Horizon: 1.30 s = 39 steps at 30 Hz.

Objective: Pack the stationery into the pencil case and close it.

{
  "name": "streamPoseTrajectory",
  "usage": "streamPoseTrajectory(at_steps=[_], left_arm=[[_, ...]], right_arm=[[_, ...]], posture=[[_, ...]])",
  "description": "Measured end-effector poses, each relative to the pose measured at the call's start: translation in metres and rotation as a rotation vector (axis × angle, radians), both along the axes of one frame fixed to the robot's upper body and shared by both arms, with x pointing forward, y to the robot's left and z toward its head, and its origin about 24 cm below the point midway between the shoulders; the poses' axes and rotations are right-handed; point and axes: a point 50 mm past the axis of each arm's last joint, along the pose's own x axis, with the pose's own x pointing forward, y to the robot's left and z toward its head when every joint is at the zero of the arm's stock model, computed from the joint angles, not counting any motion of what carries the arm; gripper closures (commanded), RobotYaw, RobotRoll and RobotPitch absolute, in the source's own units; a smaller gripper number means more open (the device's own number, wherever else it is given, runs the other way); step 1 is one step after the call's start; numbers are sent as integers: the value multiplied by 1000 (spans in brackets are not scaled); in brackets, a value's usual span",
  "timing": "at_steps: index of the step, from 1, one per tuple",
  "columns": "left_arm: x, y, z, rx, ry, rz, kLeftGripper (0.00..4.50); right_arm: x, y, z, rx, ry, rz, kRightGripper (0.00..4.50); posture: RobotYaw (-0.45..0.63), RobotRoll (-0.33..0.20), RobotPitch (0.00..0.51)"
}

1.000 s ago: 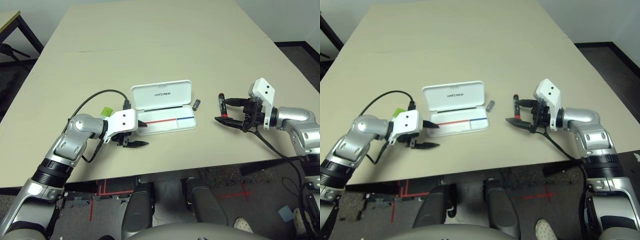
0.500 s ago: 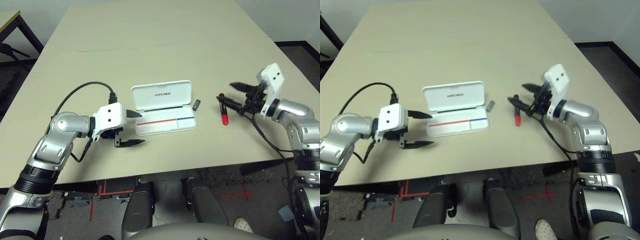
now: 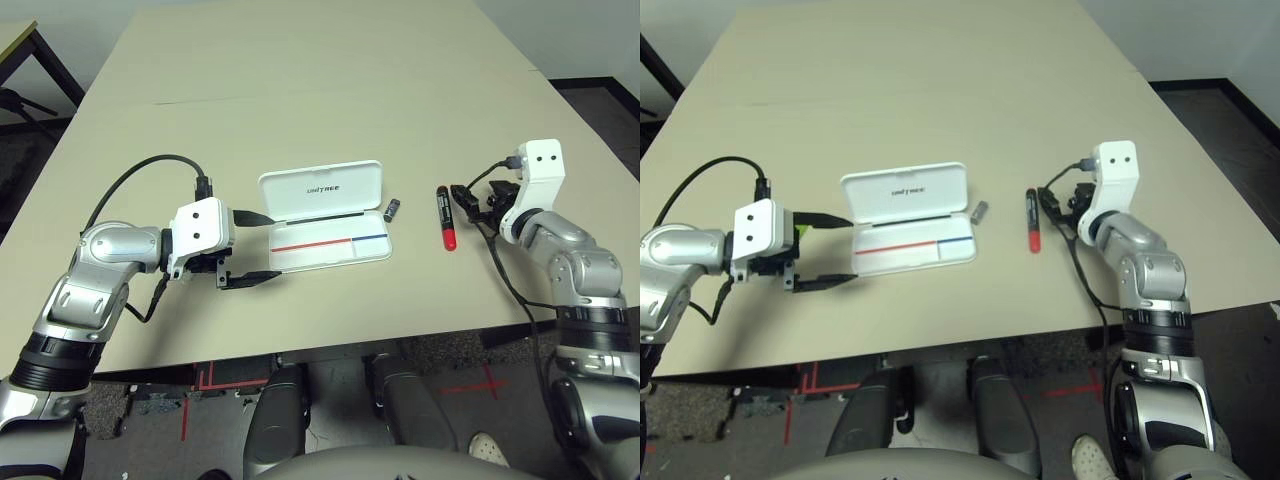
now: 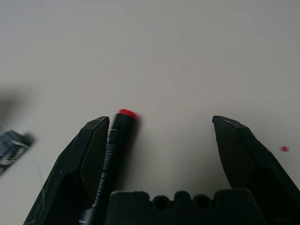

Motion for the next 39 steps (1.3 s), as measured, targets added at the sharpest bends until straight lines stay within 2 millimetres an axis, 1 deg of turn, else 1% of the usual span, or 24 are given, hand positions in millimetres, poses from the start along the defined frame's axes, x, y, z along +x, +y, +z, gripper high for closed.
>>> streamPoseTrajectory(at_steps=[5, 10, 17, 21, 24, 26, 39], left_arm=[[0, 0, 0, 3, -2, 0, 19], [0, 1, 1, 8, -6, -1, 19], [0, 2, 2, 16, -11, -2, 19], [0, 2, 2, 16, -10, -4, 19], [0, 1, 2, 16, -10, -5, 19], [-1, 1, 2, 16, -10, -6, 19], [-2, -3, 5, 19, -26, -22, 19]], right_arm=[[-2, 10, -1, 24, 5, 16, 0], [-4, 12, -5, 18, 46, 18, 0], [-14, 25, -3, -5, 139, 8, 0], [-19, 32, -2, 19, 222, -23, 0], [-19, 35, 4, 7, 251, -49, 0], [-20, 35, 3, -7, 282, -70, 0], [-19, 41, 4, -30, 309, -111, 0]], posture=[[-11, 0, 159], [-8, 0, 156], [-15, 0, 156], [-17, 0, 159], [-17, 0, 161], [-16, 0, 162], [-5, 0, 165]])
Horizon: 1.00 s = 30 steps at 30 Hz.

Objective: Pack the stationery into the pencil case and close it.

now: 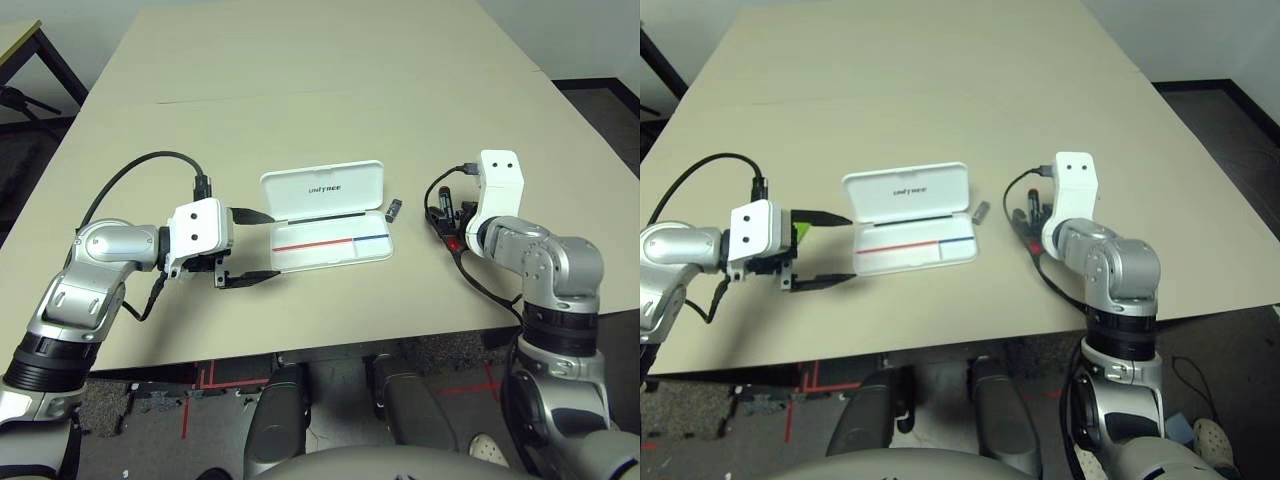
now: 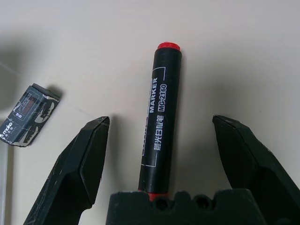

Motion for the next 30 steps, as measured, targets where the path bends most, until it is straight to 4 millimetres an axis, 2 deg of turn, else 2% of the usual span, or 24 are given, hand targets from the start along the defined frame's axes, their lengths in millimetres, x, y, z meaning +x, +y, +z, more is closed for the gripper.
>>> streamPoseTrajectory(at_steps=[3, 5, 11, 12, 20, 25, 30], left_arm=[[0, 0, 0, -1, 1, 3, 0], [0, 0, -1, -1, 5, 5, 0], [-1, 0, -1, -2, 10, 12, 0], [-1, 0, -2, -2, 11, 13, 0], [-1, 0, -2, -2, 14, 14, 0], [-1, 0, -2, -1, 15, 14, 0], [-1, -1, -2, -1, 17, 11, 0]], right_arm=[[1, -1, -1, -8, 3, -7, 638], [2, -4, -1, -20, 8, -19, 1301], [3, -2, 0, -17, 16, -9, 3767], [3, -1, 1, -18, 18, -9, 3992], [5, -5, 9, -57, 40, 19, 3996], [12, -23, 41, -153, 10, 149, 3996], [11, -25, 59, -216, 3, 348, 3996]], posture=[[-2, 0, 165], [-2, 0, 165], [0, 0, 168], [0, 0, 168], [-3, 0, 169], [-7, 0, 169], [-5, 0, 168]])
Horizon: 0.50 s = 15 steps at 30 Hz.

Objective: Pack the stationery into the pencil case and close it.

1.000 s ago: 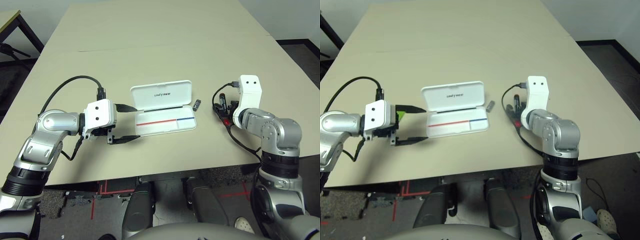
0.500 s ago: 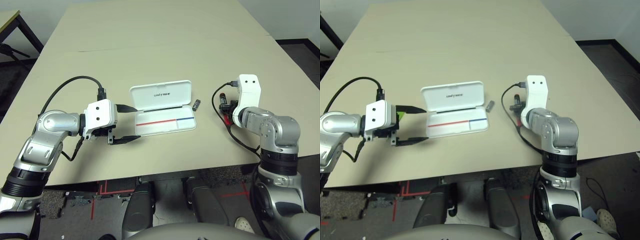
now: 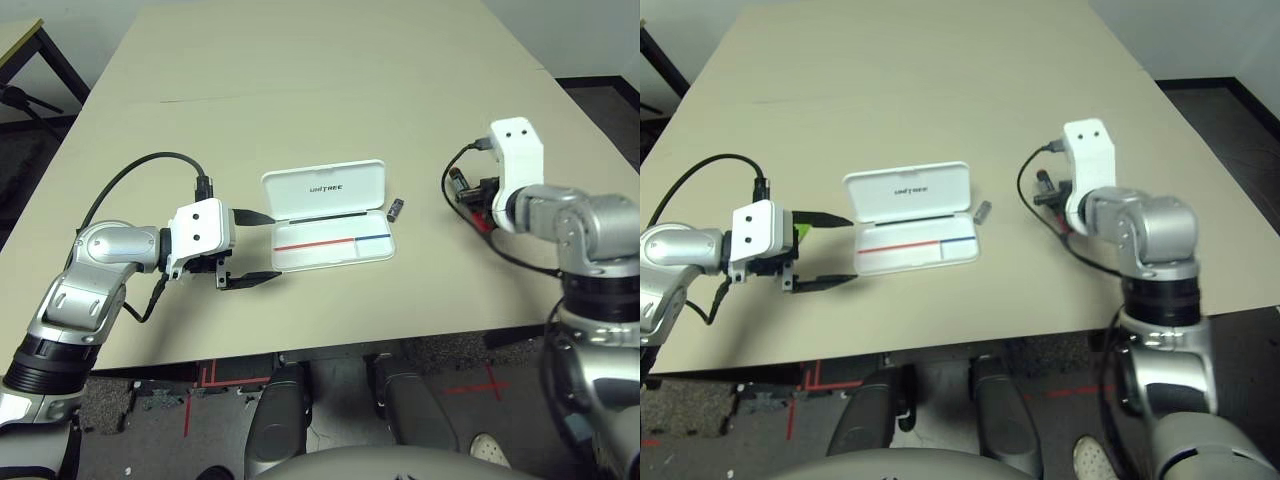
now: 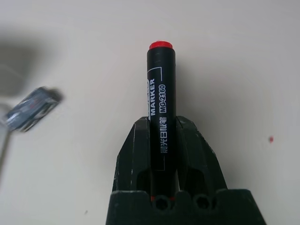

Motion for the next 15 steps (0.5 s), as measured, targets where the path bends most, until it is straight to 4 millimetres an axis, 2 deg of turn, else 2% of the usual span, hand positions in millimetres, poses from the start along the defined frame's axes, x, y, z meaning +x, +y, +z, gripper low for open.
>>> streamPoseTrajectory(at_steps=[3, 4, 8, 11, 15], left_arm=[[0, -1, -1, 0, 1, -2, 0], [0, -1, -1, 0, 1, -3, 0], [0, -1, -1, -6, -3, 2, 0], [0, -1, -1, -7, -3, 4, 0], [-1, -2, -2, -7, -4, 6, 0]], right_arm=[[-4, -4, 10, -81, 2, 211, 3996], [-7, -6, 16, -121, -10, 330, 3996], [-10, 6, 30, -183, -68, 699, 3996], [-9, 10, 29, -214, -75, 874, 3996], [-1, 20, 36, -277, -133, 1014, 3996]], posture=[[1, 0, 164], [1, 0, 164], [9, 0, 161], [16, 0, 159], [22, 0, 157]])
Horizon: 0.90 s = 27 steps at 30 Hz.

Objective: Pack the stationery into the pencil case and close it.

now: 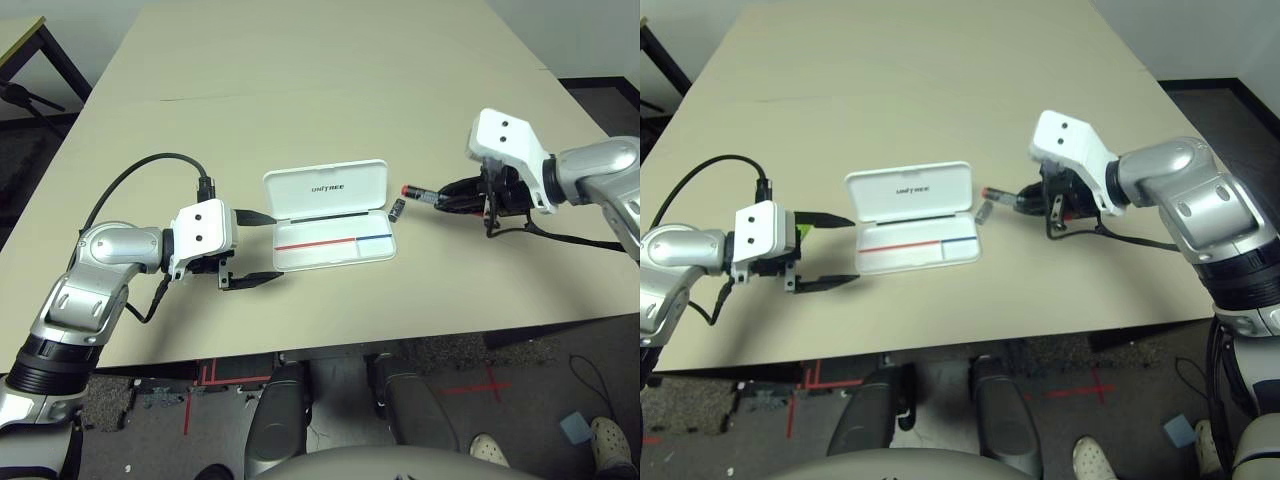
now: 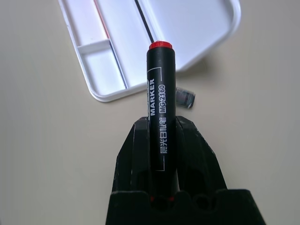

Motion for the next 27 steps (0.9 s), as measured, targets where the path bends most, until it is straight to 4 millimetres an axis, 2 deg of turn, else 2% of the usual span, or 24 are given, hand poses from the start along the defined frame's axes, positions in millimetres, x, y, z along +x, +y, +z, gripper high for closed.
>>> streamPoseTrajectory(at_steps=[6, 9, 13, 27], left_arm=[[-2, -2, 1, 1, -8, -6, 0], [-2, -2, 0, 0, -7, 0, 0], [-3, -2, -1, -2, -2, 11, 0], [-5, -5, -1, -3, -9, 14, 0]], right_arm=[[7, 38, -12, 10, -37, 213, 3996], [9, 53, -15, 9, -56, 265, 3996], [14, 66, -17, 7, -81, 289, 3996], [31, 100, -60, -1, -106, 291, 3996]], posture=[[33, 0, 155], [39, 0, 156], [43, 0, 159], [59, 0, 164]])
